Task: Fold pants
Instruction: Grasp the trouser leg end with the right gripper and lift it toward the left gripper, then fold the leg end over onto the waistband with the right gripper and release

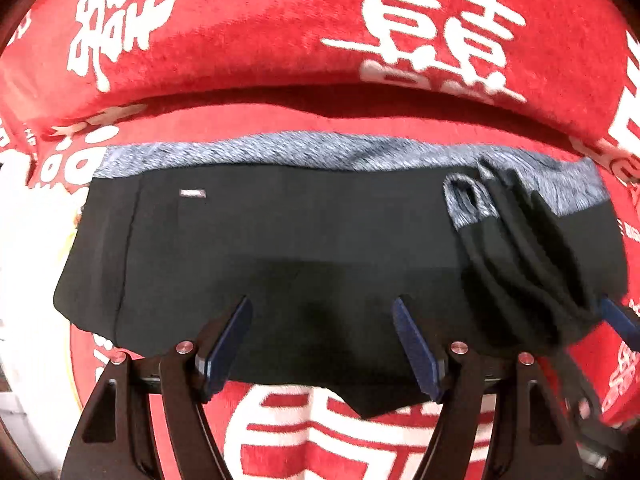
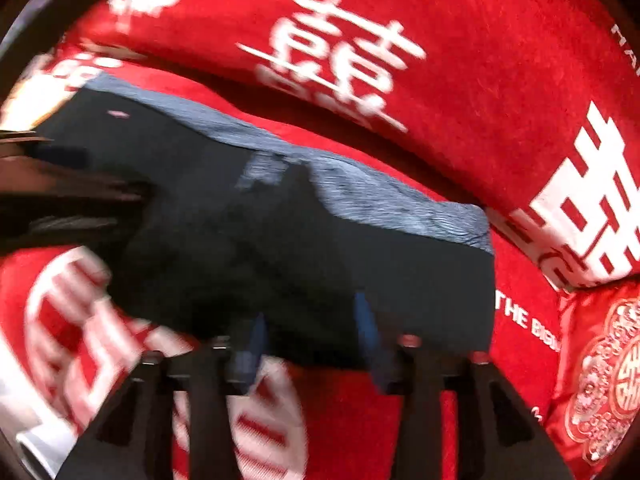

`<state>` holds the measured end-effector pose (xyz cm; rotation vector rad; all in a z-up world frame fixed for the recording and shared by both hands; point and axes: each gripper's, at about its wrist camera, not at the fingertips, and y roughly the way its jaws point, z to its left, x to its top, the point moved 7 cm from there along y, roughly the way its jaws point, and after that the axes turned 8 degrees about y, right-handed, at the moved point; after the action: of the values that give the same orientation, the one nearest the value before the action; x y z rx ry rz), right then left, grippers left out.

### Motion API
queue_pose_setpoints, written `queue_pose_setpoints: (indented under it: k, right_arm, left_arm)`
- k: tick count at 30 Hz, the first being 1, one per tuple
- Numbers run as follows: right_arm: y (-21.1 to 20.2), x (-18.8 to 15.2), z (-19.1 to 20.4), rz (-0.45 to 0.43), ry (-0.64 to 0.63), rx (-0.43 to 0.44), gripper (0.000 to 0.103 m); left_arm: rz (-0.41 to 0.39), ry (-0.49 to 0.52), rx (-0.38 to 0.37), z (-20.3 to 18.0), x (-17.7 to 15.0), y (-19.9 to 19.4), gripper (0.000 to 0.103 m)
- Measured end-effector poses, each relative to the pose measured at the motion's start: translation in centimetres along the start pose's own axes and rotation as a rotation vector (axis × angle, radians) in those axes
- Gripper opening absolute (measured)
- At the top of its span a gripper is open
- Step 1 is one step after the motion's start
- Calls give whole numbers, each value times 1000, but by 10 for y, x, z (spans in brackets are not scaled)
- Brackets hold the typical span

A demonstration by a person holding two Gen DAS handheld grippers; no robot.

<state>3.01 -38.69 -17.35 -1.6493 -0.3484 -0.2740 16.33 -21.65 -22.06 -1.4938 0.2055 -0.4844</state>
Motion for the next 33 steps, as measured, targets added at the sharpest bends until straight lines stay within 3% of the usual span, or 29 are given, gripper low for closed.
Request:
queue_pose_setpoints:
  k: [2,5,9,11,13,14,15,16,19,21,22,24,25,26,27,29,33]
  right_arm:
    - [-13,-2,-16,5,102,106,57]
    - [-13,-9,-54,55,327,244,57]
    - [12,-34,-101,185,783,533,56]
    - [23,-43,-113,191,966,623,55]
    - [37,-49,-123,188,1095,671,50]
    - [42,-50,-126,186,1138,690,40]
    - [47,-49,-128,180,1165,705,19]
    - [52,-46,-127,180,1164,708,10]
    - [51,-45,-111,196,1047,668,8]
    - [54,-54,-90,287,926,623,3]
    - [54,-60,-81,321,868,604,4]
    - [39,-59,-74,298,771,594,7]
    - [24,-52,-79,237,728,583,7]
    - [17,-46,-84,198,708,581,19]
    - [7,-36,-96,139,690,565,40]
    - [-1,-14,-128,31,702,515,60]
    - [34,11,-194,-6,870,447,59]
  left_arm:
    - [-13,14,-45,-2,-3,-3,74]
    - [-38,42,-117,-35,8,-14,74]
    - [-11,49,-234,-74,28,-5,74]
    - [13,65,-239,-86,34,4,74]
    - [19,75,-250,-96,39,11,74]
    - [30,67,-261,-100,40,15,74]
    - [40,58,-270,-102,42,19,74]
    - [36,52,-269,-103,44,21,74]
    - [14,131,-161,-106,33,20,74]
    - [48,181,-101,-105,14,30,74]
    - [42,152,-125,-100,7,29,74]
    - [28,110,-142,-92,5,20,74]
    - [19,100,-116,-87,6,13,74]
    - [8,95,-99,-83,9,8,74]
    - [-4,89,-95,-81,12,3,74]
    - [-46,72,-92,-80,26,-10,74]
    - [-144,83,-105,-96,65,-34,74]
